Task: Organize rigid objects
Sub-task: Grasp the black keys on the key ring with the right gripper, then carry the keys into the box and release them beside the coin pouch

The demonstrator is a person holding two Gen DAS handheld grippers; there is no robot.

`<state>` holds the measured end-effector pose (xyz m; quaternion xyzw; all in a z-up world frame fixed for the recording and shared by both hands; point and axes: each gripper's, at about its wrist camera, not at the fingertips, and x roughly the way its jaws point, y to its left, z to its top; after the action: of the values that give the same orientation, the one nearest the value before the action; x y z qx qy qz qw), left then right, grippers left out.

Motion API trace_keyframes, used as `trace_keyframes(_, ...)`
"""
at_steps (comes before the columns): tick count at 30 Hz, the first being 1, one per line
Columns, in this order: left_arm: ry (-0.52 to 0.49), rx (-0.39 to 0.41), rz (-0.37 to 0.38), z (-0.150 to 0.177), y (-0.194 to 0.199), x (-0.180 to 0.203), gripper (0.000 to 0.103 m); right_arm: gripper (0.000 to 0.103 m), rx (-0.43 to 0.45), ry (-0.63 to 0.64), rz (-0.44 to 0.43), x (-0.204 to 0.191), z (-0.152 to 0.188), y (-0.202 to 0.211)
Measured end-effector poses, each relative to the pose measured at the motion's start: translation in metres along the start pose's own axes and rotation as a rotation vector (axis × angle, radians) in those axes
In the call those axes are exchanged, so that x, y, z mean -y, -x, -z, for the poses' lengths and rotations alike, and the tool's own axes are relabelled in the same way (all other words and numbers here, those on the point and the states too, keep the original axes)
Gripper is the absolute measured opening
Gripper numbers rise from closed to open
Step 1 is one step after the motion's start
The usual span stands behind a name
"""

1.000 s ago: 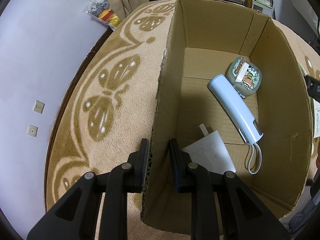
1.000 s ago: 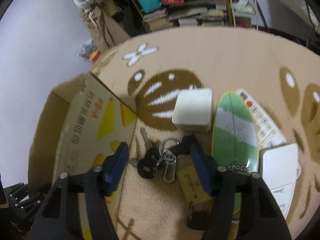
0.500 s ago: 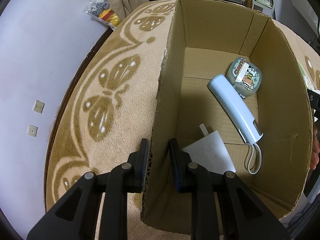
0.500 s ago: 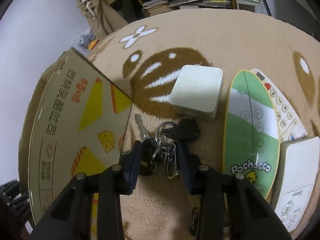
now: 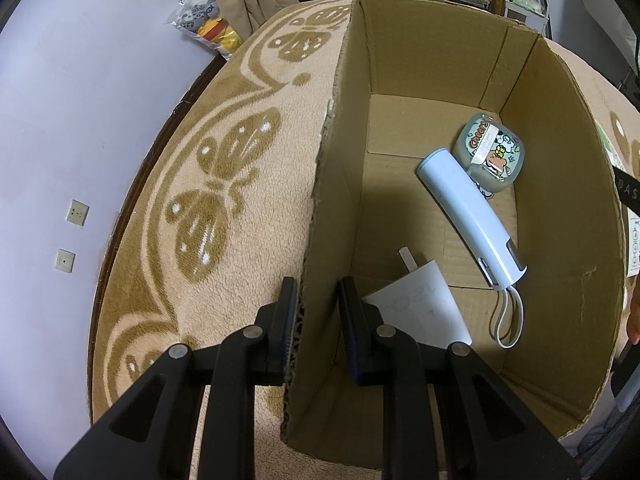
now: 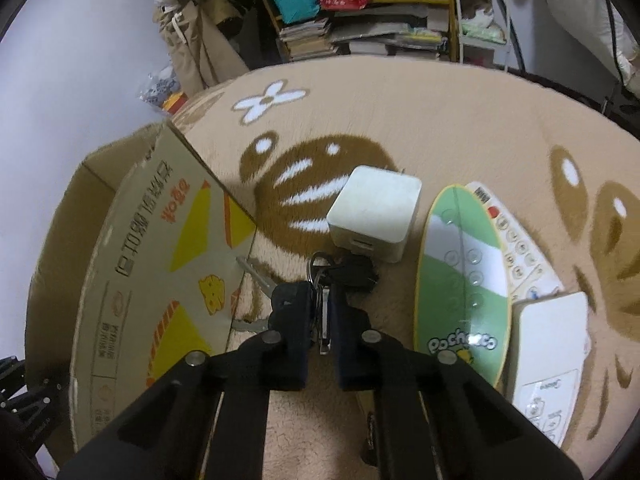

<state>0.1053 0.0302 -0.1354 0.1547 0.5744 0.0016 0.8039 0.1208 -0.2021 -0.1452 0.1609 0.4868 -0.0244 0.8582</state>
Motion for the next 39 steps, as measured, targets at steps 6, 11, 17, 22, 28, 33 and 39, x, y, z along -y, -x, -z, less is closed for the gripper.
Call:
trace_keyframes(6,0.001,-0.001,0.000,0.000,0.000,0.000,0.021,0.010,0.047,-0.019,-0.004,0.000,-0.004,0.014)
trace_keyframes(11,0.000,-0.001,-0.001,0.000,0.000,0.000,0.021,0.008,0.093,0.009,0.001,-0.010,-0.009,0.028)
trace_keyframes(17,-0.004,-0.002,-0.005,0.000,0.000,0.000,0.021,0.008,0.149,0.064,0.004,-0.027,-0.012,0.045)
trace_keyframes(22,-0.005,-0.002,-0.005,0.001,0.000,0.001,0.021,0.008,0.213,0.087,-0.005,-0.038,-0.014,0.060)
trace_keyframes(28,-0.010,-0.003,-0.009,0.000,0.000,0.003,0.021,0.008,0.300,0.125,0.006,-0.052,-0.014,0.083)
trace_keyframes(33,-0.008,-0.003,-0.008,0.000,0.000,0.002,0.021,0.008,0.389,0.148,-0.025,-0.064,-0.015,0.107)
trace_keyframes(39,-0.012,-0.002,-0.011,0.000,0.000,0.003,0.021,0.008,0.490,0.177,-0.134,-0.076,-0.014,0.137)
